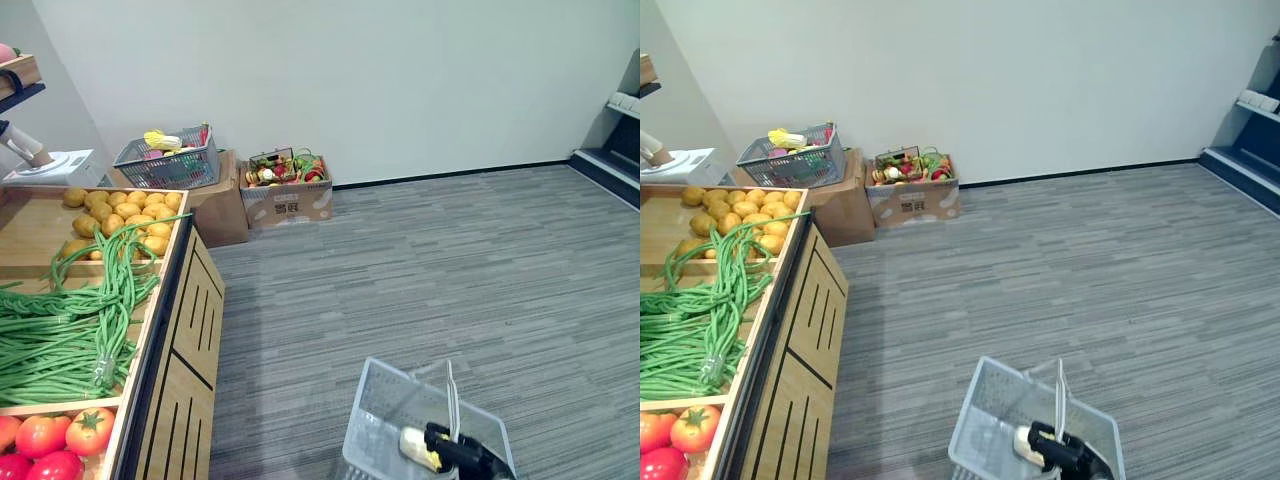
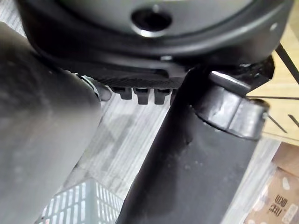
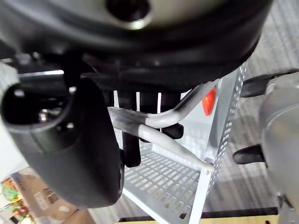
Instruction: Pick vegetable in the basket
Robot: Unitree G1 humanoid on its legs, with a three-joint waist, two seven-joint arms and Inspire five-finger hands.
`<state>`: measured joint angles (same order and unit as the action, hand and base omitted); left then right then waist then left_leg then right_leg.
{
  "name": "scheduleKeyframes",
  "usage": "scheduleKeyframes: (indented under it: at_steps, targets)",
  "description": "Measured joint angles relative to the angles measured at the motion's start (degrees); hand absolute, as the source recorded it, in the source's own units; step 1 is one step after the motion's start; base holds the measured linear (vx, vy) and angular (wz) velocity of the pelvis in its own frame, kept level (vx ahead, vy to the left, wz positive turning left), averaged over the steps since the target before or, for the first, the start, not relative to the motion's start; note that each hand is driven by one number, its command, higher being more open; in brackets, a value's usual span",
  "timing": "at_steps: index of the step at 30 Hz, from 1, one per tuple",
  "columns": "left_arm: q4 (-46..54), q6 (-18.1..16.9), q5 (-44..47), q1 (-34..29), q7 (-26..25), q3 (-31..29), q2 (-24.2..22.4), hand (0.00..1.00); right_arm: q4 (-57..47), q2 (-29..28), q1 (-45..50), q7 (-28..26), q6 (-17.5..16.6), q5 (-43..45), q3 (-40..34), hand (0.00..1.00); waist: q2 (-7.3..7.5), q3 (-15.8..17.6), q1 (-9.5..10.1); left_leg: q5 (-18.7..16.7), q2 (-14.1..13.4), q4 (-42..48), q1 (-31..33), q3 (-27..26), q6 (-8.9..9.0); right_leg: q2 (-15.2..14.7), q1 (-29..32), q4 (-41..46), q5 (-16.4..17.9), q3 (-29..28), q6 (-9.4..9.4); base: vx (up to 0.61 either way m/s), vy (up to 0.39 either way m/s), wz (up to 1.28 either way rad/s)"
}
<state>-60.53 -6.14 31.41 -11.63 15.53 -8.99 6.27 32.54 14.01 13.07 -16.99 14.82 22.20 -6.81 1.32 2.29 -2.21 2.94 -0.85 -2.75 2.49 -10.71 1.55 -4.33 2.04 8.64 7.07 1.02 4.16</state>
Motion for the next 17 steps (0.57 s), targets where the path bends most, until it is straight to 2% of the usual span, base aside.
scheduleKeyframes:
  at_steps: [5,7,12,17]
  targets:
    - [-0.2,0.12,-0.59,0.41,-0.57,0.8,0.26,1.0,11.78,-2.11,-2.99,2.49,-3.12,-1.33,-1.09,0.0,0.49,-0.12,0.19,1.7,0.88,-2.29,-0.4,-0.05,-1.13,-0.86,0.12,-1.94,-1.16,0.22,0.48,-0.08,0.058,-0.04]
    - [-0.95,-0.08,-0.55,0.92,-1.09,0.56,0.35,1.0,18.38,-3.97,-3.88,4.62,-5.67,-0.17,-1.21,0.0,0.96,-0.42,0.68,1.89,1.07,-2.31,-0.54,-0.01,-1.38,-1.45,-0.31,-2.52,-1.1,1.19,0.59,-0.07,0.035,0.03]
    - [-2.16,-0.07,-0.44,1.51,-2.1,-1.02,0.07,1.0,26.86,-7.07,-6.11,9.01,-11.4,0.4,-5.26,0.0,1.33,-0.32,0.83,1.96,1.38,-2.55,-0.59,0.39,-1.49,-2.45,-1.49,-4.24,-2.08,4.42,1.34,0.0,0.005,0.05]
    - [-2.95,-0.23,0.15,2.13,-2.66,-1.45,0.05,1.0,32.41,-8.15,-7.34,11.4,-12.67,0.58,-7.81,0.0,2.0,0.19,1.43,1.77,1.94,-2.65,-1.95,1.5,-1.78,-2.62,-4.37,-6.09,-2.29,5.74,1.47,0.04,-0.005,0.1]
